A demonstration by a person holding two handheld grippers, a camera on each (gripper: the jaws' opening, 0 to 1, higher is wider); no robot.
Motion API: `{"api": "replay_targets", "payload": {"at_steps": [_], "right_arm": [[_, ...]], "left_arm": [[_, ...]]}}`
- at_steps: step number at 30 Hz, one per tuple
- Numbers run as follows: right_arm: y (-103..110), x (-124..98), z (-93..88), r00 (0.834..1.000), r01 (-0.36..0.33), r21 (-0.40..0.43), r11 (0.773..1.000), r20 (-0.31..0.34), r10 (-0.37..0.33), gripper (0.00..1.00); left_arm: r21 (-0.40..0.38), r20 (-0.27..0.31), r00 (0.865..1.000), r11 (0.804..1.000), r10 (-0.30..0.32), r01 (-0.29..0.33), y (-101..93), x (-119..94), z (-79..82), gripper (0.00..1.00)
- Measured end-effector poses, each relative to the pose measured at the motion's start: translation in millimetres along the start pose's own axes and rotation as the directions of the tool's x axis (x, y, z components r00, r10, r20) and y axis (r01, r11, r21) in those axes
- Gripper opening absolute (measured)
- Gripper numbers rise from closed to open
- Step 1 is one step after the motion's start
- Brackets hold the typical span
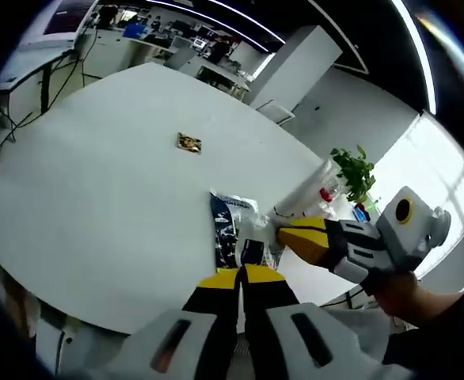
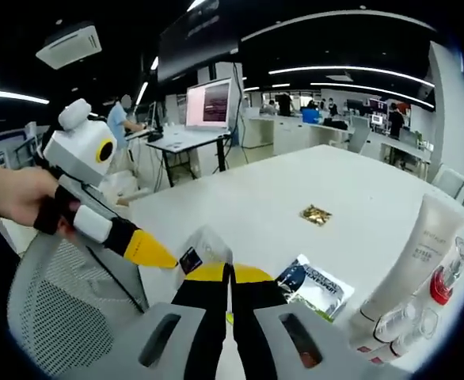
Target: Arrange the skincare products in the storage area until every visible bottle or jar stands upright without overlapping.
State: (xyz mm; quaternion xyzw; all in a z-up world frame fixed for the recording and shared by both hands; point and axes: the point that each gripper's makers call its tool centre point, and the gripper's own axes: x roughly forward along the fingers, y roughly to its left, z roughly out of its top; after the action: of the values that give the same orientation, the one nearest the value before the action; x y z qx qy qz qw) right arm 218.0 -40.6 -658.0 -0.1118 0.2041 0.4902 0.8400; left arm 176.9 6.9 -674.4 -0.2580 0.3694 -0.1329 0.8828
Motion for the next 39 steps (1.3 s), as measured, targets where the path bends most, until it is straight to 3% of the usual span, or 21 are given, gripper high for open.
{"api": "replay_targets", "payload": {"at_steps": [11,24,39], "right_arm": [[-4.5,17.9,-8.2,1.0,-0.003,-0.048,0.999,-0.023,0.002,0.01],[-14.2,47.4,-22.7,0.997,-0.015,-0.034,0.999,-0.079,0.012,0.01],[-20.5,81.9,-59.1,0.982,-0.049,-0.066,0.997,-0.187,0.036,0.01]], "left_arm": [[0.013,-0.03,0.999,1.0,0.027,-0.027,15.3,11.2,1.2,0.0],[0.021,-0.068,0.996,0.998,0.061,-0.059,43.8,33.2,4.9,0.0],[0.031,-0.156,0.983,0.995,0.097,-0.093,67.0,61.9,-9.3,0.0]]}}
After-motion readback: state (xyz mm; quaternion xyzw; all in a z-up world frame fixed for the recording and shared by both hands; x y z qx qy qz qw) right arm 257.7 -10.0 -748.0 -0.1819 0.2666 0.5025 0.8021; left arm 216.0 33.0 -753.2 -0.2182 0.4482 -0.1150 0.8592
